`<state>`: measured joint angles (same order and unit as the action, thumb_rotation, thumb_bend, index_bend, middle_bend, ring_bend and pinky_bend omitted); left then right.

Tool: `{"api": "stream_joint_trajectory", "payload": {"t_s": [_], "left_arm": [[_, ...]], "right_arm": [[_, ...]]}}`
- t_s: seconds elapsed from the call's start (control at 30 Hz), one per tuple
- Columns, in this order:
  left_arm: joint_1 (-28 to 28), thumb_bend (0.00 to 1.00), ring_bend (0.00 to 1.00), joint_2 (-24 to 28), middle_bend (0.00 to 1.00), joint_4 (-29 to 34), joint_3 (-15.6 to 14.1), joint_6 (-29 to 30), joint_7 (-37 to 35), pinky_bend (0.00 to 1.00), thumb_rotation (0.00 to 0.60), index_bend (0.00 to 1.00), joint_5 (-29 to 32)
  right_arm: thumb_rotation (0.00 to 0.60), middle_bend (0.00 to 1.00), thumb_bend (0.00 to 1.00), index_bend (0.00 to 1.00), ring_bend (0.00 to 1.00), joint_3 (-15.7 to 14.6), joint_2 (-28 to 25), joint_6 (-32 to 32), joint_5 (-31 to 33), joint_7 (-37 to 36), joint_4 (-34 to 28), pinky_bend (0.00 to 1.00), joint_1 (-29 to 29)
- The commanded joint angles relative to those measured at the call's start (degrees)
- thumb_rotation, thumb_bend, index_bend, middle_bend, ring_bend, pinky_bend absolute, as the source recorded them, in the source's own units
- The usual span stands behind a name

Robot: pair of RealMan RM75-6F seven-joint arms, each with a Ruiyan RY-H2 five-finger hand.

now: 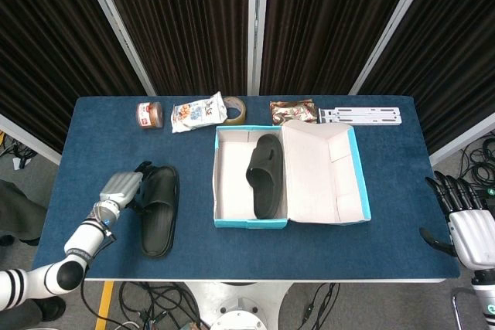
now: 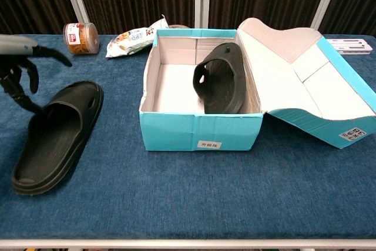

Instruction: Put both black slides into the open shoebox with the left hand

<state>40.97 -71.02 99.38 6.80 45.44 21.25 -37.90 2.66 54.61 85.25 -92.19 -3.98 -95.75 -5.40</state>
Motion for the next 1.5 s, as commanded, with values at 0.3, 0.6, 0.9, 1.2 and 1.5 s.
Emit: {"api": "stream_joint_trajectory", "payload": {"t_s": [0.3, 0.6, 0.9, 1.2, 1.5], "left_arm": [[4.38, 0.0, 0.48, -5.09, 0.0, -7.57, -1.18, -2.27, -0.26, 0.66, 0.6, 0.11, 7.66], [9.0, 0.0, 0.56, -6.65, 0.1, -11.77, -2.75, -9.61, -1.18, 0.68, 0.6, 0.16, 14.45], [7.17, 0.0, 0.73, -7.13, 0.49, -12.29, -0.8, -4.76, -7.58, 0.79, 0.6, 0.47, 13.9], [-1.37, 0.0, 0.71, -1.92, 0.5, -6.64, 9.15, 5.11, -24.93, 0.8, 0.6, 0.47, -0.51], [0.43, 0.0, 0.62, -12.76, 0.48, -16.84, 18.03, 3.01, -48.42, 0.8, 0.6, 0.47, -18.4]], "right_arm": [[0.6, 0.0, 0.13, 0.0, 0.0, -0.25, 0.07, 0.25, 0.56, -0.01, 0.0, 0.0, 0.33], [0.6, 0.0, 0.13, 0.0, 0.0, -0.44, 0.36, 0.31, 0.97, -0.61, 0.55, 0.0, 0.57], [0.6, 0.0, 0.13, 0.0, 0.0, -0.45, 0.52, 1.17, 1.3, -1.38, 1.18, 0.0, 1.12], [0.6, 0.0, 0.13, 0.0, 0.0, -0.42, 0.35, 1.76, 0.86, -1.23, 0.98, 0.0, 1.26], [0.6, 0.0, 0.13, 0.0, 0.0, -0.49, -0.07, 1.55, 0.54, -0.02, -0.18, 0.0, 1.08]]}}
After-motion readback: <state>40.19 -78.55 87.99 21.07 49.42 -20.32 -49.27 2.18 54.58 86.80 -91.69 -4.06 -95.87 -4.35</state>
